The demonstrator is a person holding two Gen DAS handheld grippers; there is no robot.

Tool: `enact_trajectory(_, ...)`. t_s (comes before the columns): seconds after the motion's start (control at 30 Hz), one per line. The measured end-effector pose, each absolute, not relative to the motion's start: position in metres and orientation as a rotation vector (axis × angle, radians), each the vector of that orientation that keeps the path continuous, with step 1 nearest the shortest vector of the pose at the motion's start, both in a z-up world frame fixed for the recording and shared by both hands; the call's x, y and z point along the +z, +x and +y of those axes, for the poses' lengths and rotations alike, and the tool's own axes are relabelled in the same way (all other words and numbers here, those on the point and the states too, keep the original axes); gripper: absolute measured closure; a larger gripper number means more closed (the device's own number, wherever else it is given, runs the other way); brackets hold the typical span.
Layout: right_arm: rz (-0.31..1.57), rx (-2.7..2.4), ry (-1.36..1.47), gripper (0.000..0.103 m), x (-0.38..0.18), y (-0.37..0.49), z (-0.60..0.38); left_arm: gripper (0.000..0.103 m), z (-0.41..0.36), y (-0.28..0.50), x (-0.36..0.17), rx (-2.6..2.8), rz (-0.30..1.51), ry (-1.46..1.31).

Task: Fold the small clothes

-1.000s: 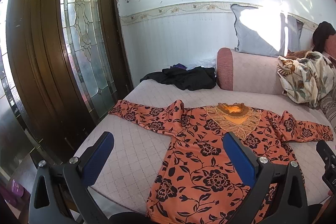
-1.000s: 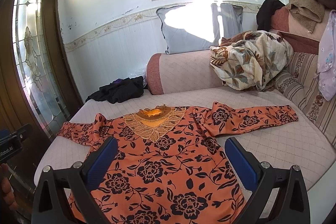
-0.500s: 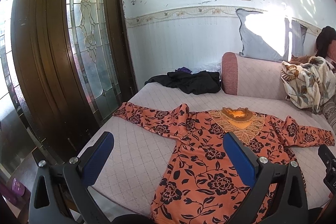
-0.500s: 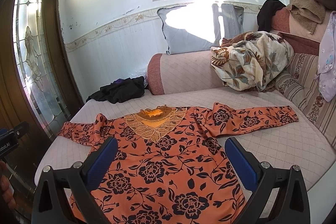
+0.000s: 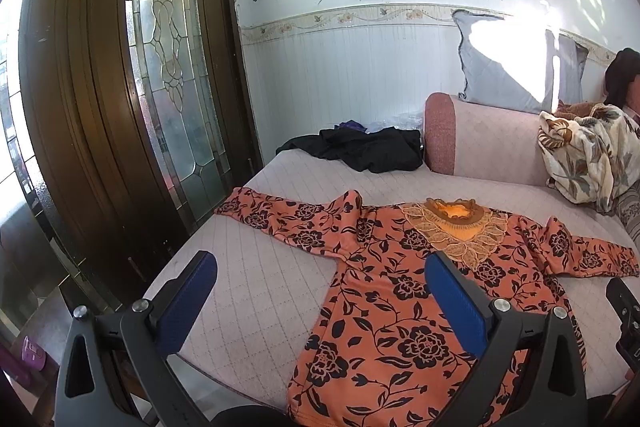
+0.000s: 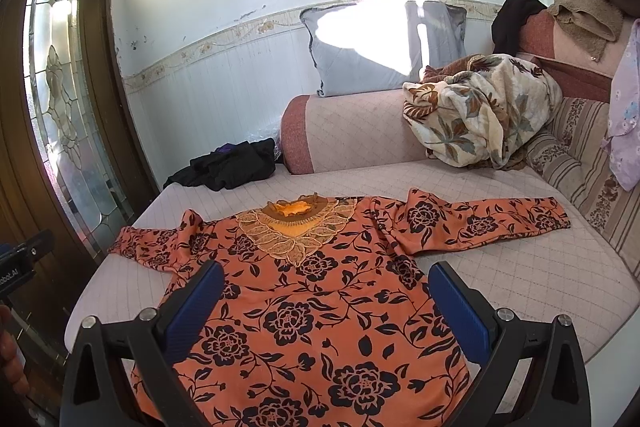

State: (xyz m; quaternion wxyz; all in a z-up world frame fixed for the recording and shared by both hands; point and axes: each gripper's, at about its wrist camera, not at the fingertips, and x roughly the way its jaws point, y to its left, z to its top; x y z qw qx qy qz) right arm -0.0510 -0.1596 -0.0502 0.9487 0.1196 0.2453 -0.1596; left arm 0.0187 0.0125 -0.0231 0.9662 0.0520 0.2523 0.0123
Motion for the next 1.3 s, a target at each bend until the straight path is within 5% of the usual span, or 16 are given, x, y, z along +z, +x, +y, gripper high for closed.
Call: enact_trajectory(1.3,0.557,-0.320,0.258,0.000,-0.072,-0.038,-0.162,0.000,0.012,0.033,-0.041,0.027,0.555,0.113)
